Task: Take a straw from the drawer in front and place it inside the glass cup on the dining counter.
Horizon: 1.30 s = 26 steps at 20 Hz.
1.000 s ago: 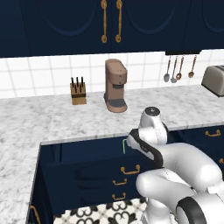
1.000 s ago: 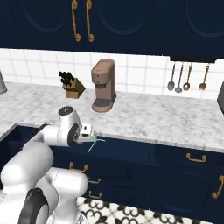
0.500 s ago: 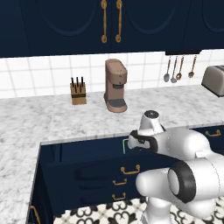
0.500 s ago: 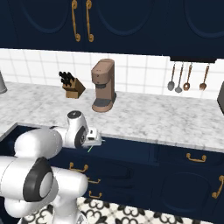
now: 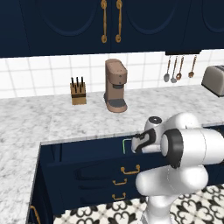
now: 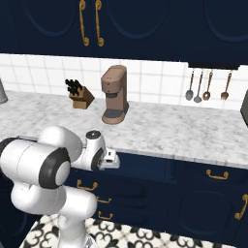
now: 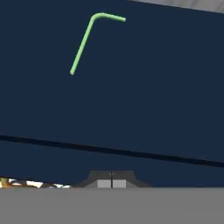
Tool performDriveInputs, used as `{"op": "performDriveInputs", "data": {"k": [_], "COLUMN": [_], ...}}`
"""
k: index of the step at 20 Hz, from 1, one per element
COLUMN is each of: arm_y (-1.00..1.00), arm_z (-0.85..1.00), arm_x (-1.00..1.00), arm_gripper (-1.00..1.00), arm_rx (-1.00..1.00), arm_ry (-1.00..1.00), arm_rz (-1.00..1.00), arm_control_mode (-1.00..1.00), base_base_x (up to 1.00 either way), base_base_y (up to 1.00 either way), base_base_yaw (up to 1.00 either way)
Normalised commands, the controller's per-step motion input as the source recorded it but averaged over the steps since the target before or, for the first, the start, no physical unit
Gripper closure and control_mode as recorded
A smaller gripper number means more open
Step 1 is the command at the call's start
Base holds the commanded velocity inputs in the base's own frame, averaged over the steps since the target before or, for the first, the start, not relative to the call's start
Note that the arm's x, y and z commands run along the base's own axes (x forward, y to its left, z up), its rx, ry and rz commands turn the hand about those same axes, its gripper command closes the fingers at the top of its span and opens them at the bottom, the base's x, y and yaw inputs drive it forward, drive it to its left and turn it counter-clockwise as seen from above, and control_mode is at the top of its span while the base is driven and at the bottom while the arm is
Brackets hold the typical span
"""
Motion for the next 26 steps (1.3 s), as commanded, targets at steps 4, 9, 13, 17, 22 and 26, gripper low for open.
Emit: {"op": "performDriveInputs", "data": {"k": [4,9,13,17,22,26], "arm_y": [-0.01,0.0,-0.05,-0.1,-0.26,-0.22], "arm_z": [-0.09,-0.02,-0.49,-0.53,-0.4,-0.38], "arm_x": [0.11,0.1,0.09,0.01,-0.86,-1.0], "arm_gripper": [1.0,1.0,1.0,1.0,1.0,1.0], "arm_rx": [0.02,0.03,0.0,0.0,0.06,0.09], "arm_ry": [-0.13,-0.09,0.01,0.03,0.11,0.24], "arm_rz": [0.0,0.0,0.0,0.0,-0.02,-0.04], "arm_control_mode": [-1.0,-1.0,-1.0,-1.0,-1.0,-1.0], "base_base_x": [0.0,0.0,0.0,0.0,0.0,0.0], "base_base_y": [0.0,0.0,0.0,0.0,0.0,0.0], "base_base_yaw": [0.0,0.0,0.0,0.0,0.0,0.0]}}
